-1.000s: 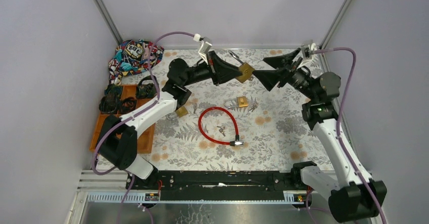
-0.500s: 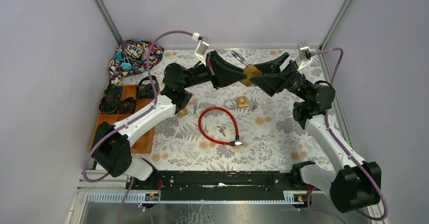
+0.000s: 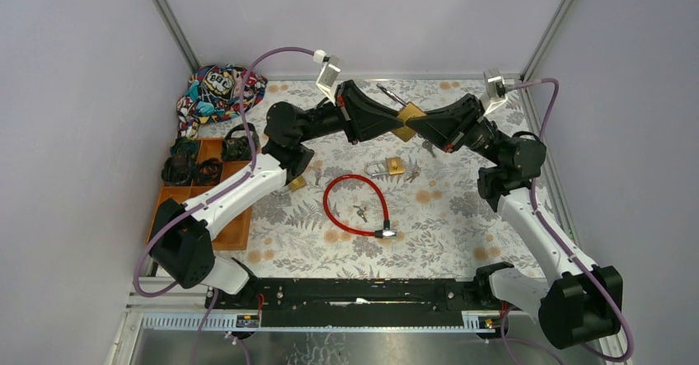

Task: Lock with the key
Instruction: Pick up the lock from the center of the board.

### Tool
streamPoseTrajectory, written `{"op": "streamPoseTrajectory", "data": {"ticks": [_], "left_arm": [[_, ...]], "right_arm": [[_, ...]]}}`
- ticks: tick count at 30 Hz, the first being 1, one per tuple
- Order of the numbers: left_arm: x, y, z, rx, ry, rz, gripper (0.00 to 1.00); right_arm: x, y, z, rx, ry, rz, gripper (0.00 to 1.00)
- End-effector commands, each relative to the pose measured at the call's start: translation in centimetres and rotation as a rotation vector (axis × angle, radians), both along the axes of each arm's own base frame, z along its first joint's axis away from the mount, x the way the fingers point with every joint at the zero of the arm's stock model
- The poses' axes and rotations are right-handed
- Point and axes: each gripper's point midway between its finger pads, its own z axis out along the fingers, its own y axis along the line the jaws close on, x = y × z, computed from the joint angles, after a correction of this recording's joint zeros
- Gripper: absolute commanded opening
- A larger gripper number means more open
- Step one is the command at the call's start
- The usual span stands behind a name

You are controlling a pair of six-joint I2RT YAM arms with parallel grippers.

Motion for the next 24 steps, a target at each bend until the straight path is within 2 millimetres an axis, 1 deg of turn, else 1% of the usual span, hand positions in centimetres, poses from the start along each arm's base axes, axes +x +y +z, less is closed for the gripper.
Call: {"op": "streamPoseTrajectory", "data": {"ticks": [1,2,3,4,5,6,7,10,11,13,15,16,17,19,21,24], "left_arm": [[-1.2,0.6,3.6,-0.091,-0.127,0.014,0.00],[-1.0,0.6,3.1,-0.076,-0.122,0.020,0.03],[-0.8,0.7,2.4,-0.056,-0.122,0.030,0.23],[-0.5,0.9,1.5,-0.030,-0.126,0.040,0.45],[-0.1,1.3,0.5,0.001,-0.128,0.054,0.57],[0.5,1.7,-0.7,0.036,-0.118,0.069,0.64],[1.3,2.4,-2.0,0.071,-0.110,0.091,0.67],[3.5,5.0,-5.8,0.187,-0.140,0.165,0.76],[4.1,5.9,-6.8,0.229,-0.197,0.192,0.77],[4.5,7.2,-7.9,0.300,-0.341,0.240,0.79],[3.9,7.7,-7.3,0.339,-0.510,0.266,0.82],[3.4,7.7,-6.6,0.334,-0.578,0.262,0.83],[2.9,7.5,-5.7,0.320,-0.606,0.259,0.84],[2.4,6.9,-4.1,0.295,-0.571,0.236,0.84],[1.7,6.3,-3.1,0.263,-0.516,0.186,0.84],[0.2,5.6,-1.6,0.211,-0.535,0.137,0.84]], "right_arm": [[-1.7,-0.1,2.5,0.028,-0.071,0.036,0.00],[-1.7,-0.2,2.6,0.018,-0.075,0.031,0.00],[-1.7,-0.2,2.7,0.005,-0.078,0.030,0.00],[-1.7,-0.3,2.9,-0.011,-0.085,0.025,0.00],[-1.7,-0.4,3.0,-0.027,-0.090,0.018,0.00],[-1.7,-0.6,3.1,-0.049,-0.099,0.010,0.00],[-1.6,-0.7,3.2,-0.074,-0.107,0.000,0.00],[-1.6,-0.9,3.0,-0.169,-0.132,-0.018,0.00],[-1.8,-0.8,2.9,-0.204,-0.144,-0.010,0.00],[-2.1,-0.6,2.2,-0.275,-0.132,0.032,0.00],[-2.5,-0.5,2.2,-0.321,-0.142,0.067,0.00],[-2.4,-0.5,2.0,-0.343,-0.138,0.074,0.00],[-2.5,-0.4,1.9,-0.360,-0.148,0.080,0.00],[-2.8,-0.4,2.0,-0.377,-0.167,0.108,0.00],[-3.2,-0.3,2.1,-0.383,-0.176,0.138,0.00],[-3.1,-0.3,2.0,-0.388,-0.166,0.150,0.00]]}}
